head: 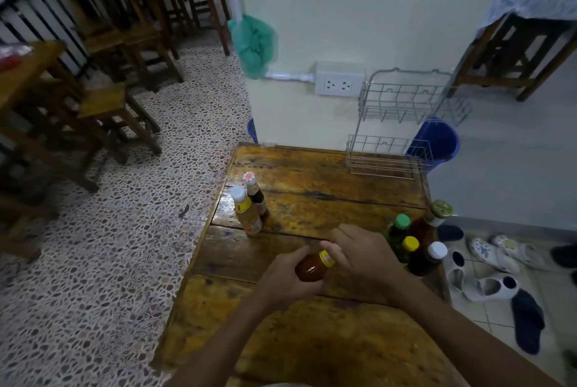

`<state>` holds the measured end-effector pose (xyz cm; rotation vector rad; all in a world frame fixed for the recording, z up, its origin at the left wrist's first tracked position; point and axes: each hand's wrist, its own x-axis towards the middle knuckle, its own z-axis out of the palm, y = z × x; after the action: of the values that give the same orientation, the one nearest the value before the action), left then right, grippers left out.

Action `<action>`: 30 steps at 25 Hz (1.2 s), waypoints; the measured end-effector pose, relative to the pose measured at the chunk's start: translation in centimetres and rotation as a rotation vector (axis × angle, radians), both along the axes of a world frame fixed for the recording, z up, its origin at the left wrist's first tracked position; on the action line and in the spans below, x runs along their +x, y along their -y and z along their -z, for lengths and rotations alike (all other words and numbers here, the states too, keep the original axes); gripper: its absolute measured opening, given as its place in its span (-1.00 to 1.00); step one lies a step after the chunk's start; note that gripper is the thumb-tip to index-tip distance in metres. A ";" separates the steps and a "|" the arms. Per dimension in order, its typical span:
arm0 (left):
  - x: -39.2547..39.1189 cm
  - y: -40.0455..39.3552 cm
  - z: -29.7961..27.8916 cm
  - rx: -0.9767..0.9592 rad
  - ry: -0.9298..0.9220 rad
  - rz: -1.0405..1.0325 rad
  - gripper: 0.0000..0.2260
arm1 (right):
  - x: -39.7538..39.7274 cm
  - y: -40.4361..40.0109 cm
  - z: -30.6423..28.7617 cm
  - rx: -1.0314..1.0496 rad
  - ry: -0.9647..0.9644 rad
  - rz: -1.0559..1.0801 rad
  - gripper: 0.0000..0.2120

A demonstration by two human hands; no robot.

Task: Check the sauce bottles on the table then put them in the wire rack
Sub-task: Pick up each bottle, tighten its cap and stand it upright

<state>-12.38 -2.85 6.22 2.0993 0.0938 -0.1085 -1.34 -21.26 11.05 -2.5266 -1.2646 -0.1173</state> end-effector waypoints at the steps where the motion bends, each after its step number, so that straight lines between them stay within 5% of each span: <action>1: 0.0 -0.3 -0.1 -0.005 0.015 0.019 -0.62 | 0.1 -0.1 0.4 -0.017 0.013 -0.020 -0.59; 4: 0.2 -0.7 0.0 0.085 0.053 0.019 -0.66 | 0.6 -1.4 0.1 -0.059 -0.061 0.133 -0.52; 8: -0.2 -1.1 1.1 0.296 0.123 -0.029 -0.65 | -0.2 -3.5 -0.5 -0.322 -0.313 0.243 -0.77; 11: -0.5 -2.0 1.1 0.192 0.088 -0.038 -0.65 | -0.3 -4.1 -1.4 -0.238 -0.464 0.275 -0.41; 15: -0.5 -3.5 0.7 -0.058 0.049 -0.010 -0.59 | 0.0 -4.0 -0.6 -0.097 0.058 -0.036 -0.44; 18: -0.7 -3.9 0.8 -0.066 0.049 0.018 -0.57 | 0.7 -4.3 -0.4 -0.078 0.072 -0.113 -0.48; 21: -0.9 -3.6 1.3 0.054 0.062 -0.019 -0.58 | 0.1 -5.3 -0.2 -0.095 0.029 0.071 -0.57; 23: -1.2 -3.2 1.9 0.206 0.092 -0.072 -0.56 | -0.2 -5.9 0.2 -0.436 -0.074 0.064 -0.81; 25: -1.6 -3.0 2.6 0.261 0.108 -0.103 -0.52 | -0.3 -6.4 0.0 -0.544 -0.210 0.052 -0.88; 30: -1.6 -4.4 4.3 0.022 0.038 -0.187 -0.48 | -1.5 -8.8 0.1 -0.169 -0.520 0.242 -0.56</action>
<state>-14.00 1.55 1.91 2.1020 0.2682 0.0450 -2.88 -12.49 10.99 -2.5930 -0.7903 0.5782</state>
